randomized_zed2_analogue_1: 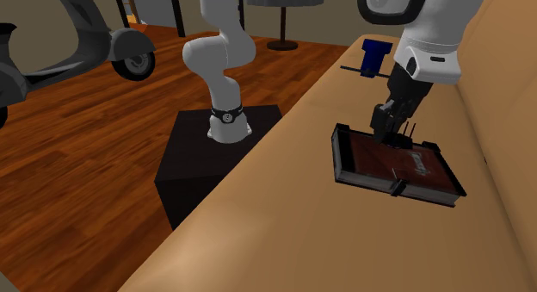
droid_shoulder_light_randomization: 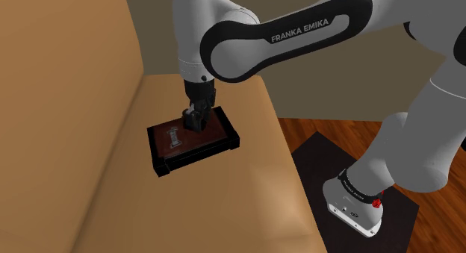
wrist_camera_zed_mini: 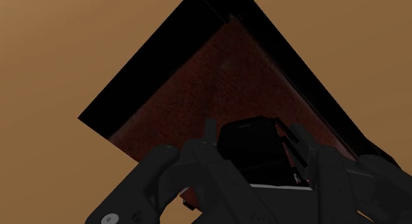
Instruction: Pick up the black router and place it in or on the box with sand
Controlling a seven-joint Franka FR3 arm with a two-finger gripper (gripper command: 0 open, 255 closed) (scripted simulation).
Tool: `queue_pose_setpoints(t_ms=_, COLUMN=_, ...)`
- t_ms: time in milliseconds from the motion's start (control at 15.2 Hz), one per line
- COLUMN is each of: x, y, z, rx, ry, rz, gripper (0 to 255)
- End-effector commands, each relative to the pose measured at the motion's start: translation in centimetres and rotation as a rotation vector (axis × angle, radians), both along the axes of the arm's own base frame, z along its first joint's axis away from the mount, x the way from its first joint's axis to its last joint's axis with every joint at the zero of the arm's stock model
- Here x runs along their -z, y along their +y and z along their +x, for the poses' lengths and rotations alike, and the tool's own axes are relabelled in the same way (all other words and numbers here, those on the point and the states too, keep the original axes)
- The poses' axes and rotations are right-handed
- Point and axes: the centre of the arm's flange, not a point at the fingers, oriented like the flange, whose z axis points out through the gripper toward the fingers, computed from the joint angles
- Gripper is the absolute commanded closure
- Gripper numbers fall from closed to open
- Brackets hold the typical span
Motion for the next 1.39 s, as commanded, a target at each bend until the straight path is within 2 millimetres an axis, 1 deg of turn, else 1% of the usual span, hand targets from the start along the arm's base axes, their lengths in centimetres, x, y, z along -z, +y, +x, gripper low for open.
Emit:
queue_pose_setpoints(t_ms=0, x=0.0, y=0.0, z=0.0, rx=0.0, ry=0.0, rz=0.0, gripper=255)
queue_pose_setpoints(t_ms=132, x=0.0, y=0.0, z=0.0, rx=0.0, ry=0.0, rz=0.0, gripper=255)
queue_pose_setpoints(t_ms=198, x=0.0, y=0.0, z=0.0, rx=0.0, ry=0.0, rz=0.0, gripper=0)
queue_pose_setpoints(t_ms=528, x=0.0, y=0.0, z=0.0, rx=0.0, ry=0.0, rz=0.0, gripper=0)
queue_pose_setpoints(t_ms=726, x=-3.9, y=0.1, z=0.4, rx=0.0, ry=0.0, rz=0.0, gripper=0)
queue_pose_setpoints(t_ms=792, x=-5.0, y=0.1, z=0.5, rx=0.0, ry=0.0, rz=0.0, gripper=0)
queue_pose_setpoints(t_ms=1320, x=-5.0, y=0.1, z=0.5, rx=0.0, ry=0.0, rz=0.0, gripper=0)
